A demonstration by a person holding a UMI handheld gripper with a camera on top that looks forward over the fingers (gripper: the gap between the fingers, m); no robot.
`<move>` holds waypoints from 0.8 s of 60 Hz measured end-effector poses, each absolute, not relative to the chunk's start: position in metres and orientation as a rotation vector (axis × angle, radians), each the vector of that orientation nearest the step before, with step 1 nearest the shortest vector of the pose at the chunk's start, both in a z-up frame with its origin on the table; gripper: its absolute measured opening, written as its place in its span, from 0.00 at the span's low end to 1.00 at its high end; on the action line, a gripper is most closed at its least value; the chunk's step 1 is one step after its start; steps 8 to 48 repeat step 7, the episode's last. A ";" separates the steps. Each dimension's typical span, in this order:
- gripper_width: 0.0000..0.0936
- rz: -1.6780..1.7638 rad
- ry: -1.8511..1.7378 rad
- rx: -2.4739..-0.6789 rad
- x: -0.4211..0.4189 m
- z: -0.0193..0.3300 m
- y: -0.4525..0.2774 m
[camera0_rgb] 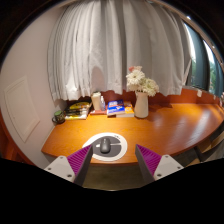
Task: Arrange mouse
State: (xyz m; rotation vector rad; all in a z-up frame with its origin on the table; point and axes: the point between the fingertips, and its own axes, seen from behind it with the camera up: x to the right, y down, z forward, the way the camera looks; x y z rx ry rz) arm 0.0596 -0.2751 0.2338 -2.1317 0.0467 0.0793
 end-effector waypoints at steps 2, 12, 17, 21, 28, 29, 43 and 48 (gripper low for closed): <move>0.91 0.076 0.045 -2.130 0.060 0.235 -0.277; 0.91 0.079 0.051 -2.125 0.062 0.238 -0.280; 0.91 0.079 0.051 -2.125 0.062 0.238 -0.280; 0.91 0.079 0.051 -2.125 0.062 0.238 -0.280; 0.91 0.079 0.051 -2.125 0.062 0.238 -0.280; 0.91 0.079 0.051 -2.125 0.062 0.238 -0.280; 0.91 0.079 0.051 -2.125 0.062 0.238 -0.280; 0.91 0.079 0.051 -2.125 0.062 0.238 -0.280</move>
